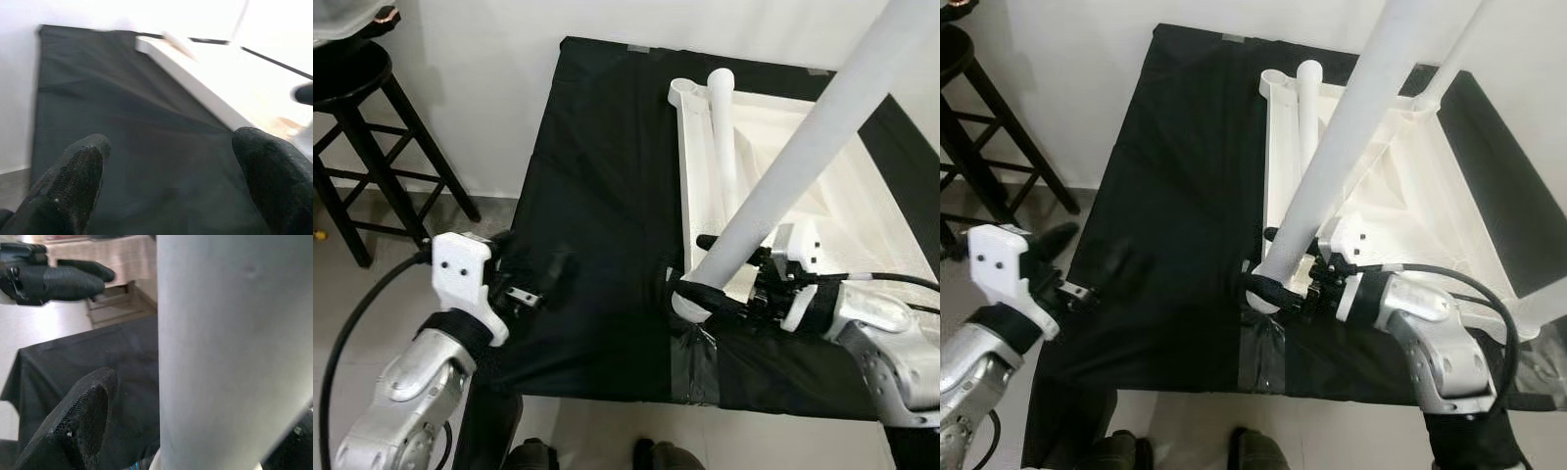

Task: Building children table

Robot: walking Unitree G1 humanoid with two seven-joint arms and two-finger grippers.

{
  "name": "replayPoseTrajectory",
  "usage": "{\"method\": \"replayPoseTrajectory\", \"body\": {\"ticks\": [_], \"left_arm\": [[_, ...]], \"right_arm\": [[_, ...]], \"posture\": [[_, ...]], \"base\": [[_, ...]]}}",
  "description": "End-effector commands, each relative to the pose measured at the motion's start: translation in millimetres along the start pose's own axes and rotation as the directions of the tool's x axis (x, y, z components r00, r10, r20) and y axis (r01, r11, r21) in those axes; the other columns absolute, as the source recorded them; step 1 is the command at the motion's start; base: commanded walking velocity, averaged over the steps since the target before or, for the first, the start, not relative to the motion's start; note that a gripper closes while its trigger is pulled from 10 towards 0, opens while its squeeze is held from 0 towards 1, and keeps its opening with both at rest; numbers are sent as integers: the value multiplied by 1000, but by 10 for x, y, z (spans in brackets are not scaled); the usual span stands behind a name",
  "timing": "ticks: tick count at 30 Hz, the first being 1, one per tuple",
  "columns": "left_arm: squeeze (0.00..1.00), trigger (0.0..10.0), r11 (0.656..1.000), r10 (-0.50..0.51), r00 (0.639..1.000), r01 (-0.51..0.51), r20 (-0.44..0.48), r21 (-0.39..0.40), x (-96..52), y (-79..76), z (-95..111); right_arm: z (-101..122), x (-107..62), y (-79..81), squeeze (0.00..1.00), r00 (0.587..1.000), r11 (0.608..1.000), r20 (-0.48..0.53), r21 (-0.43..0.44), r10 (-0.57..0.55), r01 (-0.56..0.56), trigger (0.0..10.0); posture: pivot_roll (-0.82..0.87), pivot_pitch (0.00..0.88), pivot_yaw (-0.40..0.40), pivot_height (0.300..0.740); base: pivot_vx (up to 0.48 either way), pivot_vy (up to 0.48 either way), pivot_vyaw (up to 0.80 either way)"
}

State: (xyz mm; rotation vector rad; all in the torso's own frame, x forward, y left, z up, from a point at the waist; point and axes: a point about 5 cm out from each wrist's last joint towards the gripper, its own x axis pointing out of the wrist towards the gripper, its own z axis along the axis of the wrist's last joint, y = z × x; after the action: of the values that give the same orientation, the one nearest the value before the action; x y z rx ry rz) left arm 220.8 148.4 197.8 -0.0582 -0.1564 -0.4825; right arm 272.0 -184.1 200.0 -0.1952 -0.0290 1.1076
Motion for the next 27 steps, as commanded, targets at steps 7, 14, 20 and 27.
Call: {"method": "replayPoseTrajectory", "body": {"ticks": [7, 14, 20, 27], "left_arm": [[0, 10000, 976, -213, 976, 214, -45, 26, -125, -230, -33], [0, 10000, 935, -347, 935, 351, -70, 53, -213, -353, -44], [0, 10000, 918, -389, 918, 393, -77, 54, -228, -409, -54], [0, 10000, 934, -352, 933, 355, -74, 35, -194, -434, -172]], "right_arm": [[57, -29, -256, 0, 998, 998, -21, -30, 52, -52, 9804], [109, 35, -355, 0, 990, 989, -32, -41, 139, -141, 0], [109, 145, -330, 0, 975, 975, -35, -37, 218, -219, 0], [-99, 271, -159, 0, 999, 999, -36, 42, -30, 31, 0]], "posture": [[105, 222, -104, 740], [110, 237, -112, 740], [99, 242, -123, 740], [46, 258, -143, 740]], "base": [[0, 0, 0], [0, 0, 0], [0, 0, 0], [0, 0, 0]]}}
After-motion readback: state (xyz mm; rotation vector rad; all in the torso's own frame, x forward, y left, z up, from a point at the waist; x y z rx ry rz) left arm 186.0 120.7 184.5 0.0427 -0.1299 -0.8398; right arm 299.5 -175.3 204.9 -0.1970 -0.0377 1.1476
